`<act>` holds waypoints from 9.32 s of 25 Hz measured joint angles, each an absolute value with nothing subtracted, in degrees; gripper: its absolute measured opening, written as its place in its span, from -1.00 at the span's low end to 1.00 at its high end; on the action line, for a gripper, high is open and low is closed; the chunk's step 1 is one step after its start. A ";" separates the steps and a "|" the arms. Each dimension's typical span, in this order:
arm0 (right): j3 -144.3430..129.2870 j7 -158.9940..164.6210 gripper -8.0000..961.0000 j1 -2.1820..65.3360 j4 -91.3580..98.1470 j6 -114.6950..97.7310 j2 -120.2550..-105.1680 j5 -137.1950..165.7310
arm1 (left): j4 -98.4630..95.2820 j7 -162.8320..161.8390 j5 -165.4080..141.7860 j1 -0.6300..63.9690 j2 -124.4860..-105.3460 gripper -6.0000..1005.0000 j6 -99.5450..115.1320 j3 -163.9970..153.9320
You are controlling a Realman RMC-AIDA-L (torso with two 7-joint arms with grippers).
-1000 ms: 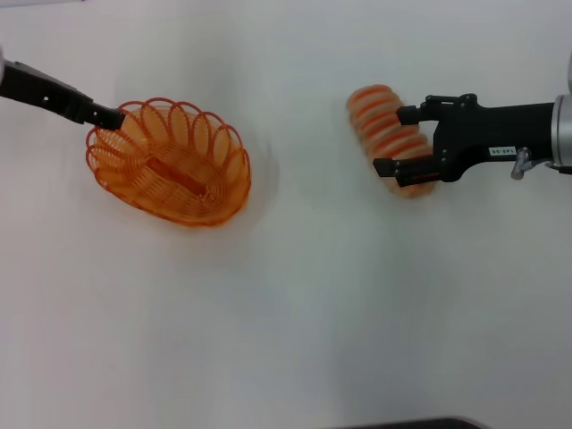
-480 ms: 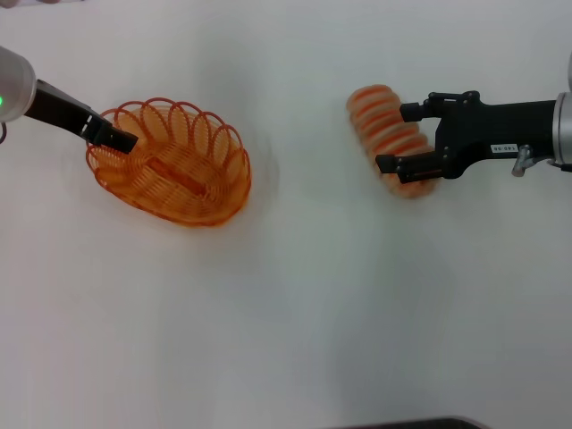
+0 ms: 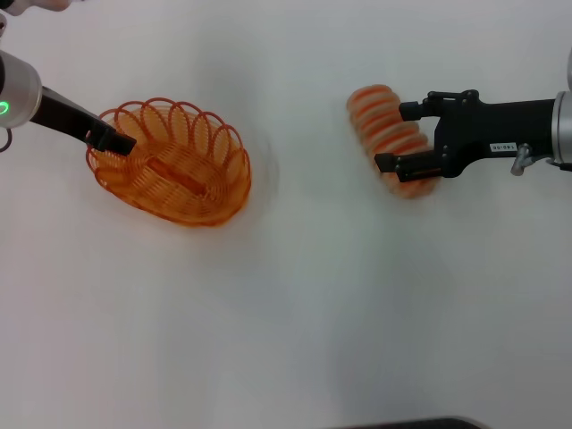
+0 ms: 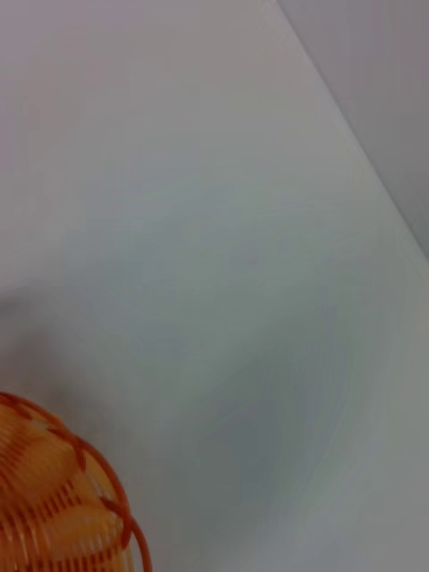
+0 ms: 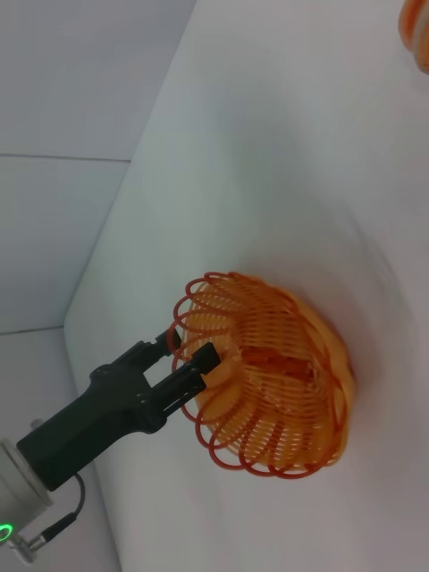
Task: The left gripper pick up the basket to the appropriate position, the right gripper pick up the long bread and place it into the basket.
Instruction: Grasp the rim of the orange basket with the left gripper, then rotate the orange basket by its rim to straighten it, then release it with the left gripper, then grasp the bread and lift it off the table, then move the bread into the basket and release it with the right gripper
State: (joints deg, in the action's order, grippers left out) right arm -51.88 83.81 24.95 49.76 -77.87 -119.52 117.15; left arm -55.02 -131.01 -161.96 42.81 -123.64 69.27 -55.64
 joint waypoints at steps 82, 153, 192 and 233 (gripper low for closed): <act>-39.88 83.84 0.93 25.66 48.67 -78.65 -119.59 109.50 | -53.16 -151.37 -142.17 35.36 -124.24 -0.90 71.04 -44.91; -40.50 138.00 0.94 39.40 49.77 -86.87 -108.86 128.84 | -65.67 -104.19 -131.05 32.66 -121.84 0.77 93.40 -36.66; -56.49 160.56 0.95 59.23 31.02 -76.44 -112.48 156.49 | -55.21 -86.14 -132.19 27.40 -121.65 0.77 94.77 -31.97; -58.24 156.61 0.57 58.02 41.80 -75.97 -117.17 159.94 | -54.92 -82.47 -131.63 26.53 -122.33 0.76 95.58 -31.15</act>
State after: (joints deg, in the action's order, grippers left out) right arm -58.24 156.61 58.02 41.80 -75.97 -117.17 159.94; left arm -54.92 -82.47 -131.63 26.53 -122.33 95.58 -31.15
